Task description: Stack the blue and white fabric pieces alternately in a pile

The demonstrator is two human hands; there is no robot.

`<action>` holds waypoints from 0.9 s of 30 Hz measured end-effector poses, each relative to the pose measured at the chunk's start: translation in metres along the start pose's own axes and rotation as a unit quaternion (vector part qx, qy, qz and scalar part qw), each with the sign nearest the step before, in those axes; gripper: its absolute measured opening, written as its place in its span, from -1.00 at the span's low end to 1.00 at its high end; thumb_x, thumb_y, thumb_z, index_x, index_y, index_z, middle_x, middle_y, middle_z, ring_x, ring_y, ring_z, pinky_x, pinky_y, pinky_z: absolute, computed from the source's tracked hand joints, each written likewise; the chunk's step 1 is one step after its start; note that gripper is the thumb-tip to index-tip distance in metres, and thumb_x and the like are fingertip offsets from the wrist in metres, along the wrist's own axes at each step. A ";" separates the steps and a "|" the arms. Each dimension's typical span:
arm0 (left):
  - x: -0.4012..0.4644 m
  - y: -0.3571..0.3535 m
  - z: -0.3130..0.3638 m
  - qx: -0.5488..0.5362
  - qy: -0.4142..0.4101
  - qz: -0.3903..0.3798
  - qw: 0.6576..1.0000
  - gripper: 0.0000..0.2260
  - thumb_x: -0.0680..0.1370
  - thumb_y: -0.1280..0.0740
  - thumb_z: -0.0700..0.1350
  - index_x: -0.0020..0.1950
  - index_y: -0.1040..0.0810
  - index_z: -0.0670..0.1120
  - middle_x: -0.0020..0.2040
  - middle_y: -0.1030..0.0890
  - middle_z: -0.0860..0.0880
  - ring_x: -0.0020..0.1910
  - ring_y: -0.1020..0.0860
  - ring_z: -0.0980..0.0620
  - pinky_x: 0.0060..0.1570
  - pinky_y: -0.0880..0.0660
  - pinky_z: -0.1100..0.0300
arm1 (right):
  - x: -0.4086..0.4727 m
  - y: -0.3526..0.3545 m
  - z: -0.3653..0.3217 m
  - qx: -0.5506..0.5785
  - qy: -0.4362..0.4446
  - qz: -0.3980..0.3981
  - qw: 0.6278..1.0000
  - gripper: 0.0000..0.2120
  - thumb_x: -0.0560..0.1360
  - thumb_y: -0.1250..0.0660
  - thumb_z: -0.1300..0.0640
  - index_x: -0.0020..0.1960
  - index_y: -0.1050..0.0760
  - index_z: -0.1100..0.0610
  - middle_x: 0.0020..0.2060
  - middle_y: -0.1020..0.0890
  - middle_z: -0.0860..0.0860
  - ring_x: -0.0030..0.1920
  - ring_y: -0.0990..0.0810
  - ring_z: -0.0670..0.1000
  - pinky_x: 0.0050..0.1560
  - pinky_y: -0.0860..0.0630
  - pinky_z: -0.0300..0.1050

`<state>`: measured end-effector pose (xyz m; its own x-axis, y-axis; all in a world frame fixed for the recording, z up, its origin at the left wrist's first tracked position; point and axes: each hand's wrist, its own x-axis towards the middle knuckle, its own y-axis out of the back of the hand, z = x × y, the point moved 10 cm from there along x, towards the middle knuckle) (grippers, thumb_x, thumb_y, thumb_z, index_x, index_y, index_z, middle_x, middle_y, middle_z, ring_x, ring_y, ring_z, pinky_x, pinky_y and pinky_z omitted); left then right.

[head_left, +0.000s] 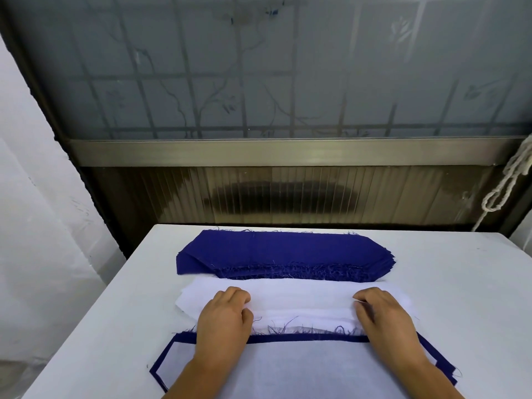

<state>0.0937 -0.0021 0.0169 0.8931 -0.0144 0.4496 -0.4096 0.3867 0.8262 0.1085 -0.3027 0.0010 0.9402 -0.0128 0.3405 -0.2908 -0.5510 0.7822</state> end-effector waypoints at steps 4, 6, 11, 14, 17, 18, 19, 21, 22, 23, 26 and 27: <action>0.003 0.011 -0.007 0.004 0.007 -0.017 1.000 -0.79 0.30 -0.53 -0.32 -0.17 -0.64 -0.06 -0.21 -0.59 0.10 -0.24 -0.52 0.05 -0.33 -0.48 0.23 | -0.003 0.018 -0.020 -0.004 0.045 0.034 0.998 -0.80 0.46 -0.40 0.34 -0.12 -0.55 0.05 -0.15 -0.59 -0.11 -0.14 -0.55 -0.01 -0.07 -0.43 -0.17; 0.003 0.026 -0.003 0.001 -0.023 -0.016 1.000 -0.82 0.37 -0.51 -0.32 -0.14 -0.67 -0.06 -0.18 -0.58 0.08 -0.20 -0.52 0.04 -0.27 -0.49 0.22 | -0.008 0.034 -0.033 -0.006 0.069 0.050 0.996 -0.81 0.42 -0.44 0.38 -0.12 -0.59 0.11 -0.15 -0.62 -0.08 -0.15 -0.57 0.01 -0.05 -0.44 -0.15; -0.020 0.068 -0.004 -0.051 -0.075 -0.052 0.995 -0.94 0.51 -0.41 -0.06 -0.12 -0.61 0.12 -0.21 -0.55 0.23 -0.20 -0.49 0.21 -0.25 -0.46 0.29 | -0.030 0.064 -0.044 0.045 0.056 -0.015 0.997 -0.81 0.46 -0.42 0.25 -0.16 -0.58 -0.05 -0.20 -0.62 -0.25 -0.17 -0.57 -0.15 -0.20 -0.45 -0.30; -0.032 0.075 -0.021 -0.145 -0.035 -0.147 0.978 -0.88 0.46 -0.32 0.19 -0.12 -0.58 0.19 -0.18 -0.59 0.25 -0.19 -0.55 0.25 -0.16 -0.44 0.36 | -0.039 0.075 -0.036 0.096 0.001 -0.096 0.991 -0.81 0.47 -0.42 0.16 -0.20 -0.58 -0.13 -0.26 -0.64 -0.24 -0.25 -0.56 -0.21 -0.22 -0.41 -0.42; -0.039 0.059 -0.029 -0.143 -0.022 -0.279 0.949 -0.96 0.51 -0.38 0.10 -0.11 -0.61 0.18 -0.14 -0.60 0.20 -0.13 -0.55 0.22 -0.11 -0.44 0.36 | -0.042 0.059 -0.031 0.092 -0.046 -0.229 0.968 -0.82 0.50 -0.39 0.11 -0.21 -0.55 -0.16 -0.35 -0.61 -0.17 -0.32 -0.49 -0.19 -0.25 -0.38 -0.39; -0.040 0.053 -0.032 -0.120 -0.029 -0.293 0.948 -0.95 0.52 -0.38 0.08 -0.11 -0.61 0.16 -0.14 -0.59 0.19 -0.12 -0.54 0.23 -0.09 -0.44 0.36 | -0.042 0.054 -0.029 0.080 -0.053 -0.243 0.965 -0.79 0.51 -0.39 0.11 -0.25 -0.55 -0.14 -0.36 -0.59 -0.16 -0.34 -0.48 -0.19 -0.24 -0.38 -0.36; -0.038 0.051 -0.033 -0.095 -0.032 -0.287 0.953 -0.95 0.53 -0.37 0.07 -0.10 -0.62 0.15 -0.14 -0.59 0.19 -0.11 -0.53 0.24 -0.06 -0.45 0.34 | -0.040 0.051 -0.029 0.062 -0.055 -0.238 0.968 -0.77 0.52 -0.38 0.11 -0.27 -0.53 -0.15 -0.37 -0.58 -0.17 -0.34 -0.47 -0.20 -0.24 -0.39 -0.34; -0.027 0.060 -0.033 -0.077 -0.025 -0.218 0.973 -0.95 0.54 -0.37 0.05 -0.11 -0.61 0.17 -0.16 -0.57 0.21 -0.11 -0.52 0.25 -0.05 -0.47 0.26 | -0.033 0.056 -0.036 0.022 -0.033 -0.183 0.982 -0.78 0.53 -0.37 0.12 -0.23 -0.50 -0.15 -0.34 -0.57 -0.29 -0.31 -0.49 -0.25 -0.22 -0.40 -0.36; -0.021 0.071 -0.030 -0.083 -0.033 -0.163 0.983 -0.93 0.54 -0.36 0.06 -0.14 -0.60 0.17 -0.18 -0.57 0.21 -0.13 -0.52 0.24 -0.09 -0.48 0.24 | -0.031 0.063 -0.042 0.013 -0.006 -0.133 0.991 -0.79 0.52 -0.38 0.15 -0.20 -0.51 -0.13 -0.32 -0.57 -0.33 -0.28 -0.50 -0.28 -0.22 -0.41 -0.39; -0.017 0.083 -0.028 -0.083 -0.045 -0.109 0.990 -0.91 0.52 -0.32 0.10 -0.16 -0.59 0.17 -0.18 -0.56 0.22 -0.15 -0.51 0.23 -0.14 -0.47 0.25 | -0.031 0.073 -0.050 0.011 0.025 -0.073 0.997 -0.80 0.50 -0.40 0.20 -0.18 -0.53 -0.10 -0.31 -0.58 -0.32 -0.26 -0.51 -0.31 -0.21 -0.40 -0.41; -0.019 0.116 -0.014 -0.046 -0.130 0.003 0.990 -0.84 0.51 -0.23 0.14 -0.13 -0.57 0.15 -0.15 -0.53 0.25 -0.15 -0.49 0.23 -0.19 -0.40 0.34 | -0.040 0.095 -0.063 0.004 0.128 0.067 0.990 -0.83 0.50 -0.36 0.30 -0.14 -0.62 0.05 -0.14 -0.63 -0.20 -0.14 -0.55 -0.24 -0.17 -0.42 -0.44; -0.025 0.120 -0.009 -0.038 -0.168 0.021 0.985 -0.83 0.54 -0.23 0.12 -0.12 -0.59 0.14 -0.13 -0.53 0.25 -0.14 -0.48 0.23 -0.18 -0.39 0.36 | -0.047 0.097 -0.065 -0.010 0.171 0.091 0.981 -0.84 0.51 -0.31 0.26 -0.14 -0.64 0.10 -0.10 -0.66 -0.12 -0.09 -0.55 -0.21 -0.09 -0.44 -0.41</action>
<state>0.0240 0.0529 0.1013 0.7583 -0.2963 0.5806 -0.4191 0.4606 0.7824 0.0245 -0.3008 0.0948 0.7582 0.1730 0.6286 -0.4556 -0.5491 0.7007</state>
